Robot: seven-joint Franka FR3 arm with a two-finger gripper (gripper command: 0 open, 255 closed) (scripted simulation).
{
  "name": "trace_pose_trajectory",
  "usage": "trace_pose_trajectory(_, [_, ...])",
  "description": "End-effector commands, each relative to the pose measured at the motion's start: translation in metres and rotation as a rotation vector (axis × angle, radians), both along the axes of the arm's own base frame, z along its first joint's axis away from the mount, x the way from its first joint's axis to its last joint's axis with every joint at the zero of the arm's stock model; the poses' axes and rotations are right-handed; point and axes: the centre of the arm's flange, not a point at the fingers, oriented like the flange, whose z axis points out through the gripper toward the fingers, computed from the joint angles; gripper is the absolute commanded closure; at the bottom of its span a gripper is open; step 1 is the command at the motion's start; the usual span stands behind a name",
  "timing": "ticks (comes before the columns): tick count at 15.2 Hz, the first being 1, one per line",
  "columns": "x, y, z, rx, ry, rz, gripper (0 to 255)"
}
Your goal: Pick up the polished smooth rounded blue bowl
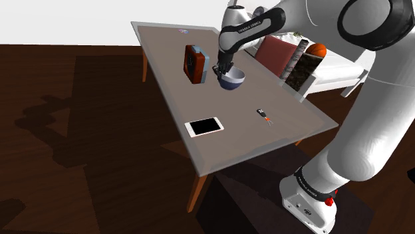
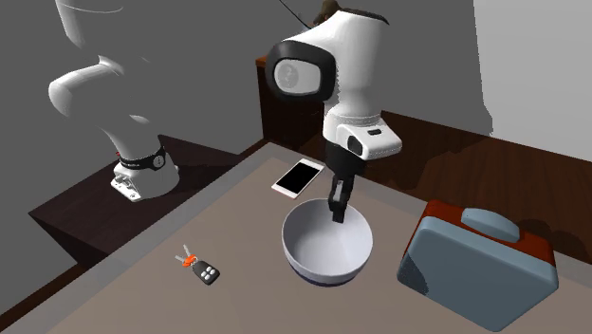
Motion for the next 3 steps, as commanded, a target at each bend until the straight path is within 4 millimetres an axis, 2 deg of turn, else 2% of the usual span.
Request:
trace_pose_trajectory(1, [0.0004, -0.0004, 0.0113, 0.0, 0.0, 0.0, 255])
trace_pose_trajectory(3, [0.0004, -0.0004, 0.0121, 0.0, 0.0, 0.0, 255])
